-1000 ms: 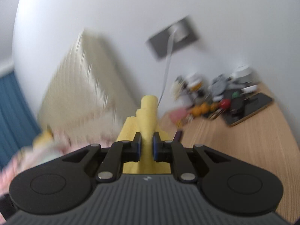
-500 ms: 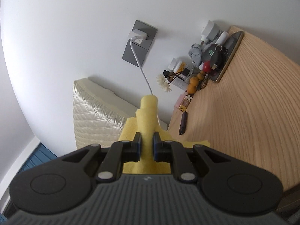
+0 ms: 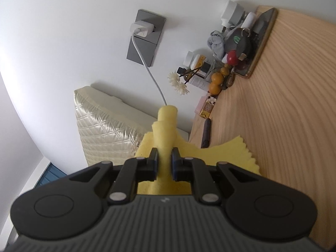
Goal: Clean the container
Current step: 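Lift the cloth off the lid with the right gripper while left gripper grasps canister, then hold the canister in the left gripper while right gripper wipes its side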
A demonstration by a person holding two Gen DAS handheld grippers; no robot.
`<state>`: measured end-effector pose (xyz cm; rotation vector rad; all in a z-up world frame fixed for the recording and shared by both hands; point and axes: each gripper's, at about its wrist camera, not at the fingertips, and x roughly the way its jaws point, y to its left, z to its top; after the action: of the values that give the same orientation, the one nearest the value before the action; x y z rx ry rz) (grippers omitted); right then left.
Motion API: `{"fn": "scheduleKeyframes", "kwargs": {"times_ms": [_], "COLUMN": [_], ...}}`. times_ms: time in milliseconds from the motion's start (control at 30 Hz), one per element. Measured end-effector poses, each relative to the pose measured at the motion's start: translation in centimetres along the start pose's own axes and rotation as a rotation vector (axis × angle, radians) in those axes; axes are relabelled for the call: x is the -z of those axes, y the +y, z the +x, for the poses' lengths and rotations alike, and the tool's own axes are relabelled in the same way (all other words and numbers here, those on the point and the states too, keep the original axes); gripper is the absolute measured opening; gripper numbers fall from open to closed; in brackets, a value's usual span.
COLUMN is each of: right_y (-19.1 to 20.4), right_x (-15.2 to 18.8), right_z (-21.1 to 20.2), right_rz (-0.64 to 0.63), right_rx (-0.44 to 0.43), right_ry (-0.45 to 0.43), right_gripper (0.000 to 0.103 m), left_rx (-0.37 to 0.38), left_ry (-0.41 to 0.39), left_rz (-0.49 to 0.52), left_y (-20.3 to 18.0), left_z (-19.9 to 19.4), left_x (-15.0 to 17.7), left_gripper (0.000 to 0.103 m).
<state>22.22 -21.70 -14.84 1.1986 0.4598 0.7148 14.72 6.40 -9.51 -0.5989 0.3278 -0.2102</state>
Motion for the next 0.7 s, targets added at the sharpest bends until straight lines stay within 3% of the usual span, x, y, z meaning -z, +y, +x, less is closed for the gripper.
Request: {"fn": "scheduleKeyframes", "kwargs": {"times_ms": [167,433,700], "right_y": [-0.6,-1.0,-1.1], "right_x": [-0.4,0.9,0.4], "right_z": [1.6,-1.3,-0.1], "right_rz": [0.023,0.025,0.02], "right_rx": [-0.013,-0.014,-0.017], "right_ry": [0.018,0.03,0.03], "right_gripper": [0.014,0.014,0.015], "left_rx": [-0.001,-0.002,0.004], "left_ry": [-0.004,0.007,0.012], "left_rz": [0.005,-0.02,-0.01], "left_y": [0.0,0.1,0.1], "left_z": [0.0,0.0,0.0], "left_x": [0.0,-0.1,-0.3], "left_gripper": [0.063,0.064,0.064]}}
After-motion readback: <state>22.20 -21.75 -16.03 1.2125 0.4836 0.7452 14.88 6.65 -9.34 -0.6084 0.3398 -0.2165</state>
